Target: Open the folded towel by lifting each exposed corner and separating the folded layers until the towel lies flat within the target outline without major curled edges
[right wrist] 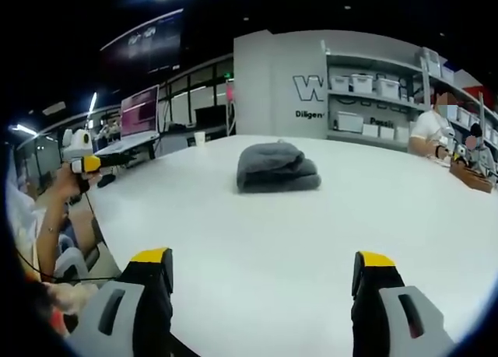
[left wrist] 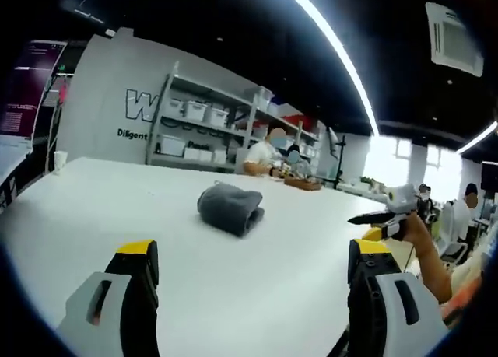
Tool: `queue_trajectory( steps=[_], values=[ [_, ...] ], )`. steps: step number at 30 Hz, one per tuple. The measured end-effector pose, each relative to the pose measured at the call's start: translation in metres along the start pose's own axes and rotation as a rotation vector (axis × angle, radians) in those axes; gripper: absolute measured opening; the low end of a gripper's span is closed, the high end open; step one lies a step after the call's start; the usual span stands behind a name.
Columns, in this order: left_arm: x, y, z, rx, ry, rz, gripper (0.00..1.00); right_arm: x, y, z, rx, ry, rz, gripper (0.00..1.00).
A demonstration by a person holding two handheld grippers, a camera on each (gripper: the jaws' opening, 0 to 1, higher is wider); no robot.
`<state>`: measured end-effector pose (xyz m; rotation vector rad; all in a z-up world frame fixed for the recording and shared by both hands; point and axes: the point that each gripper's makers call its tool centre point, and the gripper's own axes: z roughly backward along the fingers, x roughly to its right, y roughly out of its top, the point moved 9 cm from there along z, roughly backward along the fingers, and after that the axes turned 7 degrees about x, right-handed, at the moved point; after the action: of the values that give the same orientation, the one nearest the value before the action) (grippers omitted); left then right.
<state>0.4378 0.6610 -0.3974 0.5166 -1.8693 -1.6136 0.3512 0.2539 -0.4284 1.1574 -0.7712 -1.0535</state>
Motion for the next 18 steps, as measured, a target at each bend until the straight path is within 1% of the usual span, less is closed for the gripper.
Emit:
queue_trajectory(
  steps=[3, 4, 6, 8, 9, 11, 12, 13, 14, 15, 16, 17, 18],
  values=[
    [0.001, 0.004, -0.018, 0.019, -0.015, 0.001, 1.00, -0.006, 0.006, 0.004, 0.014, 0.007, 0.014, 0.96],
    [0.001, 0.006, -0.027, 0.024, -0.024, 0.006, 1.00, -0.007, 0.008, 0.005, 0.020, 0.009, 0.019, 0.96],
    [0.003, 0.008, -0.040, 0.015, -0.032, -0.006, 1.00, -0.009, 0.009, 0.006, 0.024, 0.015, 0.024, 0.96],
    [0.006, 0.009, -0.053, -0.036, -0.039, -0.069, 1.00, -0.010, 0.010, 0.006, 0.025, 0.018, 0.028, 0.96],
    [0.009, 0.010, -0.060, -0.060, -0.055, -0.077, 1.00, -0.010, 0.010, 0.006, 0.024, 0.019, 0.029, 0.96],
    [0.012, 0.012, -0.075, -0.063, -0.062, -0.072, 0.99, -0.012, 0.011, 0.008, 0.021, 0.023, 0.034, 0.96],
    [0.015, 0.013, -0.085, -0.067, -0.077, -0.079, 0.99, -0.013, 0.013, 0.008, 0.024, 0.026, 0.037, 0.96],
    [0.015, 0.013, -0.087, -0.069, -0.079, -0.080, 0.99, -0.013, 0.013, 0.009, 0.025, 0.027, 0.038, 0.95],
    [0.018, 0.012, -0.098, -0.075, -0.084, -0.088, 0.98, -0.015, 0.014, 0.009, 0.029, 0.034, 0.041, 0.95],
    [0.018, 0.012, -0.100, -0.076, -0.085, -0.089, 0.97, -0.016, 0.015, 0.010, 0.030, 0.035, 0.042, 0.95],
    [0.020, 0.010, -0.111, -0.088, -0.093, -0.095, 0.96, -0.017, 0.016, 0.010, 0.033, 0.043, 0.048, 0.95],
    [0.020, 0.008, -0.116, -0.101, -0.100, -0.096, 0.94, -0.017, 0.016, 0.010, 0.033, 0.048, 0.053, 0.95],
    [0.022, 0.005, -0.121, -0.145, -0.117, -0.096, 0.93, -0.018, 0.017, 0.011, 0.033, 0.051, 0.057, 0.95]
  ],
)
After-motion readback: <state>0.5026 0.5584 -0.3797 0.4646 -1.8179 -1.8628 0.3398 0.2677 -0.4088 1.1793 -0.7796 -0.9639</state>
